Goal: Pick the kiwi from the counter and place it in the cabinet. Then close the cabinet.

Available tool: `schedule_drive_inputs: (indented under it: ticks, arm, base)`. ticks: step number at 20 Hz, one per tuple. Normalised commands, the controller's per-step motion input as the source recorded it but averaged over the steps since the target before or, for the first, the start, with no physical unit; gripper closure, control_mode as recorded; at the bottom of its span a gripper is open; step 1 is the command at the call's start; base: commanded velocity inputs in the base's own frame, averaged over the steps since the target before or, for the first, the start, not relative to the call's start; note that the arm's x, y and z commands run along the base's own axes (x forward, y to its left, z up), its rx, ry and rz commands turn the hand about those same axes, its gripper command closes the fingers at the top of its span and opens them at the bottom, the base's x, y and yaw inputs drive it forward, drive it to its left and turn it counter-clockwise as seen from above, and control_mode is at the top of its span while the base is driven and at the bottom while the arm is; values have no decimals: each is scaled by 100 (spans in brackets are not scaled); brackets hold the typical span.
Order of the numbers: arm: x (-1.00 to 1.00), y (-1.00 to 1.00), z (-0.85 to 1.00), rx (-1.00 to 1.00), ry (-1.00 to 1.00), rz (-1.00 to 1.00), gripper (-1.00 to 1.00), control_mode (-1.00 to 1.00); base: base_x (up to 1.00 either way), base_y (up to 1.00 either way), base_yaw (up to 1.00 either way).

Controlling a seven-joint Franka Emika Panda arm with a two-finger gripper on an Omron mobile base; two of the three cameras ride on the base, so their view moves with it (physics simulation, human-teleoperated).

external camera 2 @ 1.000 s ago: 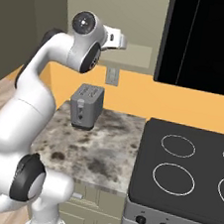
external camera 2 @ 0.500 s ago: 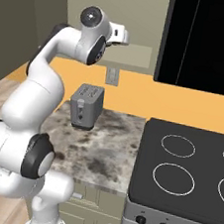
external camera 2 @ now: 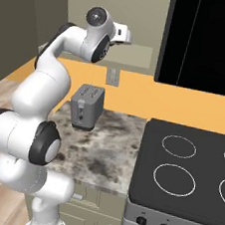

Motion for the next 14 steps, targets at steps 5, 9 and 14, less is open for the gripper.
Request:
schedule_drive_inputs:
  ticks: [5, 9, 14]
  arm:
    - [23, 0, -21, 0, 0, 0, 100, -100]
    - [9, 0, -24, 0, 0, 0, 100, -100]
    - [10, 0, -24, 0, 0, 0, 100, -100]
  base:
    - [0, 0, 0]
    - [0, 0, 0]
    - [0, 0, 0]
